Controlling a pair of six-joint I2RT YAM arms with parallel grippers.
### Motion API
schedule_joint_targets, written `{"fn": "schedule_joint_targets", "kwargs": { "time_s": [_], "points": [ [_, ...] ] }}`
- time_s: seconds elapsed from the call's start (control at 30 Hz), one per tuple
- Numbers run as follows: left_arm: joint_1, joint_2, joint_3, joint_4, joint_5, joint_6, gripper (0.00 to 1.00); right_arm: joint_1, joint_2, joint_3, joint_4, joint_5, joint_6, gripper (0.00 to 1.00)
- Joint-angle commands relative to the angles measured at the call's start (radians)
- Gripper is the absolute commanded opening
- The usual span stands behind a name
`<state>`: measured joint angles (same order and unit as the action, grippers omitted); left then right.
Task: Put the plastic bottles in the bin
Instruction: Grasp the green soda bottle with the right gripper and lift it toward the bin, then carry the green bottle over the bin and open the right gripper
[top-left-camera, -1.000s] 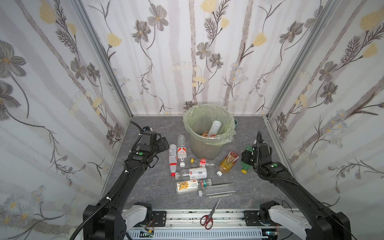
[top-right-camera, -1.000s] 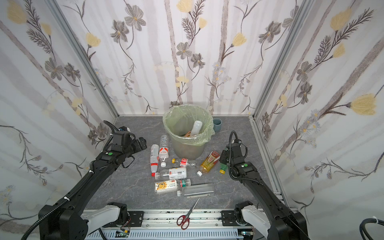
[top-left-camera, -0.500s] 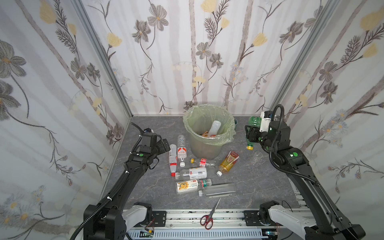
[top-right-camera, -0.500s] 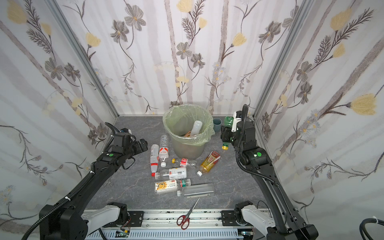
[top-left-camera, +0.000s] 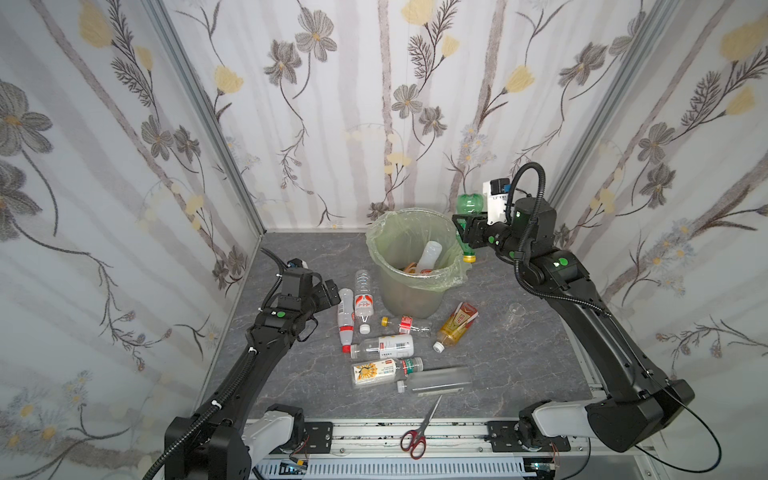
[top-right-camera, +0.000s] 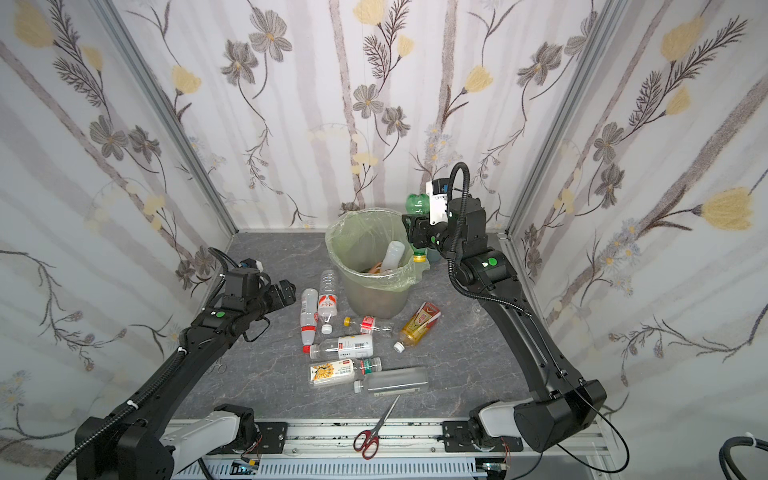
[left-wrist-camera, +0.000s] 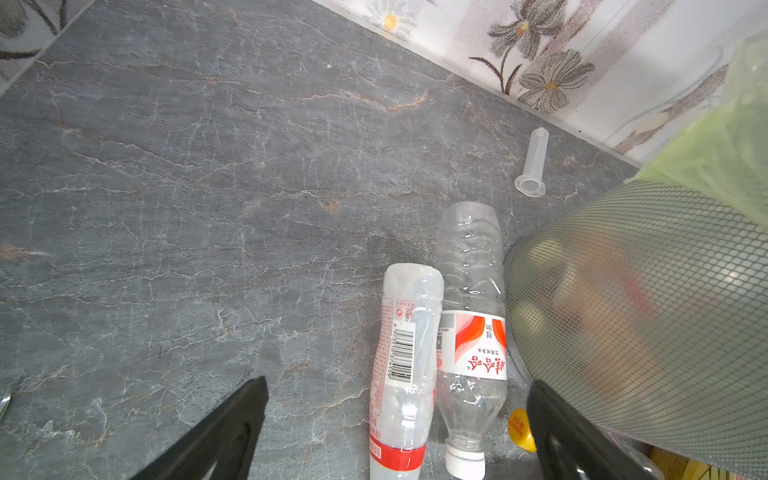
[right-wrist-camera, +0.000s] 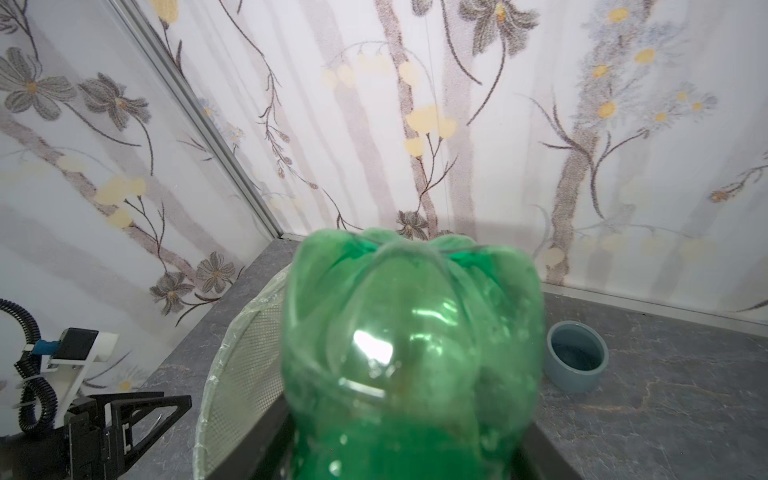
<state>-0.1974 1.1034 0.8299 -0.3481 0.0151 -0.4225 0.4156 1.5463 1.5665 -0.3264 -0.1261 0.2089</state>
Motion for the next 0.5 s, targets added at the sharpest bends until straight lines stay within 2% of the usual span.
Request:
{"fn": "schedule_joint_targets", "kwargs": {
  "time_s": [0.0, 0.23, 0.47],
  "points": [
    [0.001, -0.005, 0.007, 0.023, 0.008, -0.007, 1.0, 0.017, 0.043, 0.042, 0.069, -0.008, -0.026, 0.59],
    [0.001, -0.006, 0.004, 0.023, 0.014, -0.009, 1.0, 0.026, 0.191, 0.073, 0.146, -0.022, 0.0, 0.59],
    [0.001, -0.035, -0.018, 0.023, 0.008, -0.002, 1.0, 0.043, 0.267, 0.082, 0.15, -0.008, 0.004, 0.61]
  ]
}}
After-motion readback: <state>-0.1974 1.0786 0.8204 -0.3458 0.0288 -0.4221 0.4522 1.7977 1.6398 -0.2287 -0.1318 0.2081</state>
